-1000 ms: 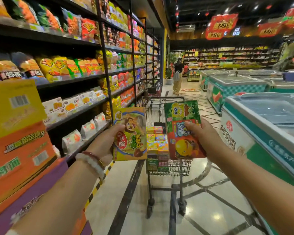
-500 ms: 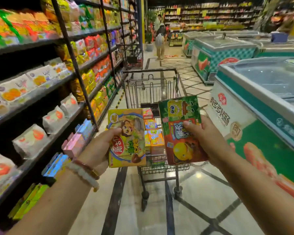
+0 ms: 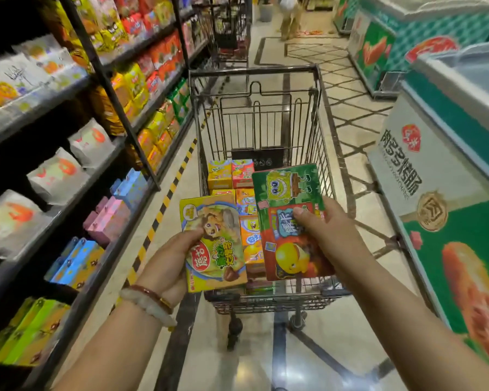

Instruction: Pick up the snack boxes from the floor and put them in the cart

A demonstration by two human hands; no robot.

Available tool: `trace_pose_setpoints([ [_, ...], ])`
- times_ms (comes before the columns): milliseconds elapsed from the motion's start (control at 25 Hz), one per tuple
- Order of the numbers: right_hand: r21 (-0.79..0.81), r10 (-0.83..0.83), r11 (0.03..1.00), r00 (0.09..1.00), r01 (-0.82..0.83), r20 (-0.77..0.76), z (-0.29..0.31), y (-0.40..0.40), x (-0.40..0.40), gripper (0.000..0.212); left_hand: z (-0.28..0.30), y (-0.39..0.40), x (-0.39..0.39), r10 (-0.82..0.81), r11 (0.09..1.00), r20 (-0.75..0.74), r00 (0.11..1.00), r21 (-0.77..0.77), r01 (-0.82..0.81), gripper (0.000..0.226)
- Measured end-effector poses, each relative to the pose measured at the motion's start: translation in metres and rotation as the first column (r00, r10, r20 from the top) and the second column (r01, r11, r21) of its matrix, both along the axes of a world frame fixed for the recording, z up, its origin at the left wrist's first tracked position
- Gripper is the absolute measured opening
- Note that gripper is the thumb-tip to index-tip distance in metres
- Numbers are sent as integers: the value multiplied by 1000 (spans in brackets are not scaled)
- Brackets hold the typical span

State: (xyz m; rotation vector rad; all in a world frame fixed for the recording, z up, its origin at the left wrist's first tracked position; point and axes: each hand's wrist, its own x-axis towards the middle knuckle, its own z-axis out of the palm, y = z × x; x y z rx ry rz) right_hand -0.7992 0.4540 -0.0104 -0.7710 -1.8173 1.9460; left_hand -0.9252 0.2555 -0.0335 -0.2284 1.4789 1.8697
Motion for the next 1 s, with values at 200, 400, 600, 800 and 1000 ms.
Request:
trace_pose_setpoints([
  [200,-73,44,997,994,-36,98,-37,40,-68,37,-32,39,-60,80,994,40,996,-75,-77,33],
  [400,-117,31,993,967,-1,254,-97,56,-129,56,-75,83,-125,89,964,-108,990,-239,-113,46],
  [600,-145,25,989,942,25,336,-138,92,-176,28,-105,132,-161,-99,880,-251,963,-474,-33,27],
  [800,-231,68,973,924,23,376,-183,130,-232,26,-143,179,-196,-212,759,-423,881,-640,-125,39],
  [1000,-128,126,989,858,-71,499,-232,145,-269,36,-180,194,-226,-318,624,-446,836,-763,-169,39],
])
